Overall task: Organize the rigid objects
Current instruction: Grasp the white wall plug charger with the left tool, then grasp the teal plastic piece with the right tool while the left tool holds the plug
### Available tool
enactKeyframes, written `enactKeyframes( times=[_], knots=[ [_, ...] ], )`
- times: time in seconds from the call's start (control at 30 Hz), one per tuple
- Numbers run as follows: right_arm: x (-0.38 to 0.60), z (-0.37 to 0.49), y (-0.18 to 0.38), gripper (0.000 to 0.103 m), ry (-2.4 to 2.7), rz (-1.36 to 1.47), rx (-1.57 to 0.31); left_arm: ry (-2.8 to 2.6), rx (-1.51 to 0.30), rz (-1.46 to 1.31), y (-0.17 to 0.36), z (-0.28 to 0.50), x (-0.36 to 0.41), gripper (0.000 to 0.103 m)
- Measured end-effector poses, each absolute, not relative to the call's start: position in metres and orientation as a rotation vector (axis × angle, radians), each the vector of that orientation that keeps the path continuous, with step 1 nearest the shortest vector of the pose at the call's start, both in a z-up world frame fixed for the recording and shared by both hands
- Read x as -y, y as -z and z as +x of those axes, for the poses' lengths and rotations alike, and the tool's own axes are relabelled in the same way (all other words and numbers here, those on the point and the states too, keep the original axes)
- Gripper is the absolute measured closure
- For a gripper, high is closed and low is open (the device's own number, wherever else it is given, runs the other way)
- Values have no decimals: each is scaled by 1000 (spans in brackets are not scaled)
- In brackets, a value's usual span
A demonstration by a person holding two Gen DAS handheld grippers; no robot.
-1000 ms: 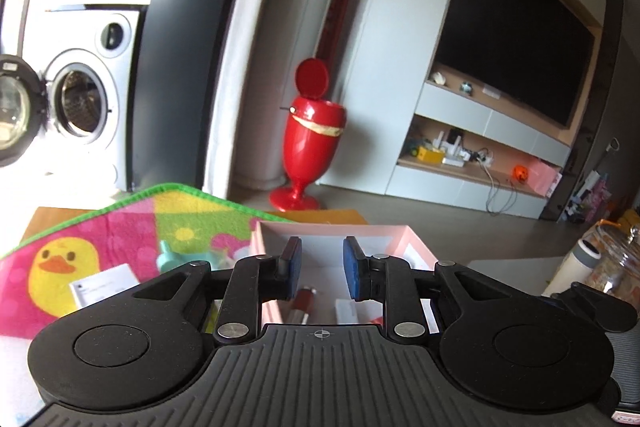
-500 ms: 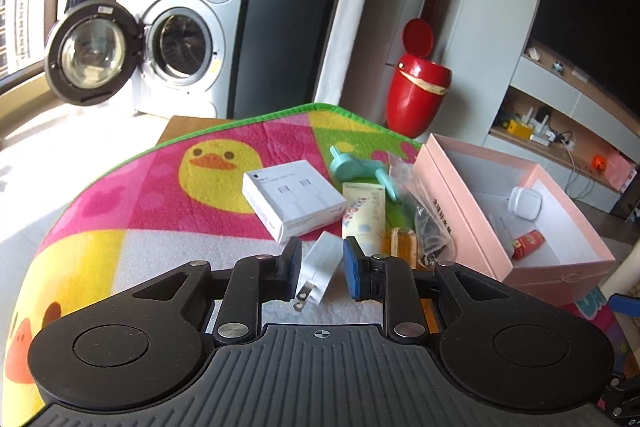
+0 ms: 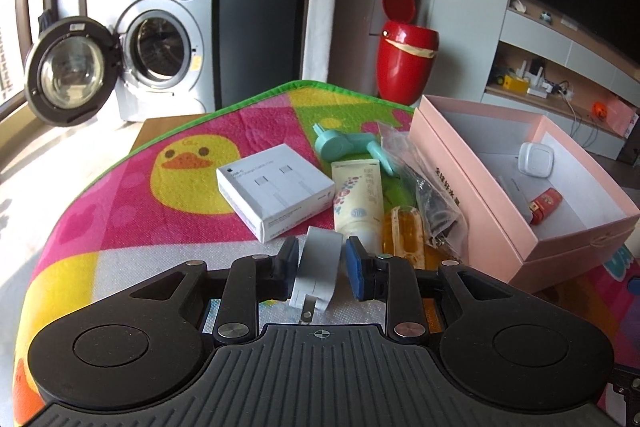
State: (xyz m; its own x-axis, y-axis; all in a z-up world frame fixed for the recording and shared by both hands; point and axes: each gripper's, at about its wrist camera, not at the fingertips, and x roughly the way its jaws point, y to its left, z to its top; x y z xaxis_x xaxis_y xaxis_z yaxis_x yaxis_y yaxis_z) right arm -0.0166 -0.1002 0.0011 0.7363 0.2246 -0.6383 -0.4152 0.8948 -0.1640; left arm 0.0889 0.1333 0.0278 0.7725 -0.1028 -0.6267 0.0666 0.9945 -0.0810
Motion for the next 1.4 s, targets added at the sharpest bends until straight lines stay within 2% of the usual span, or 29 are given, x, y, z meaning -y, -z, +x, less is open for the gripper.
enactKeyframes(
  times=[0.37, 0.57, 0.8, 1.0, 1.07, 1.17, 1.27, 1.3, 1.33, 1.4],
  knots=[
    [102, -15, 2, 14, -357, -299, -671, 65, -705, -82, -11, 93, -139, 76],
    [88, 1, -44, 14, -420, -309, -581, 77, -653, -133, -11, 62, -146, 79],
    [37, 100, -114, 14, -545, -180, -667, 23, -569, -214, -7, 18, -171, 79],
    [-40, 208, -98, 15, -474, -205, -879, 34, -520, -307, -5, 14, -183, 79],
    [-62, 239, -82, 18, -452, -173, -965, 38, -516, -324, -4, 14, -186, 79],
    [-92, 269, -60, 24, -404, -218, -988, 42, -517, -353, -1, 14, -190, 79],
    [-106, 292, -40, 38, -342, -275, -996, 44, -514, -381, 0, 14, -194, 79],
    [-109, 297, -35, 49, -329, -290, -1000, 45, -514, -387, 0, 14, -195, 79],
    [-112, 302, -30, 55, -318, -308, -1006, 47, -514, -392, 1, 14, -196, 79],
    [-112, 308, -23, 58, -304, -320, -1012, 51, -515, -402, 1, 14, -197, 79]
  ],
)
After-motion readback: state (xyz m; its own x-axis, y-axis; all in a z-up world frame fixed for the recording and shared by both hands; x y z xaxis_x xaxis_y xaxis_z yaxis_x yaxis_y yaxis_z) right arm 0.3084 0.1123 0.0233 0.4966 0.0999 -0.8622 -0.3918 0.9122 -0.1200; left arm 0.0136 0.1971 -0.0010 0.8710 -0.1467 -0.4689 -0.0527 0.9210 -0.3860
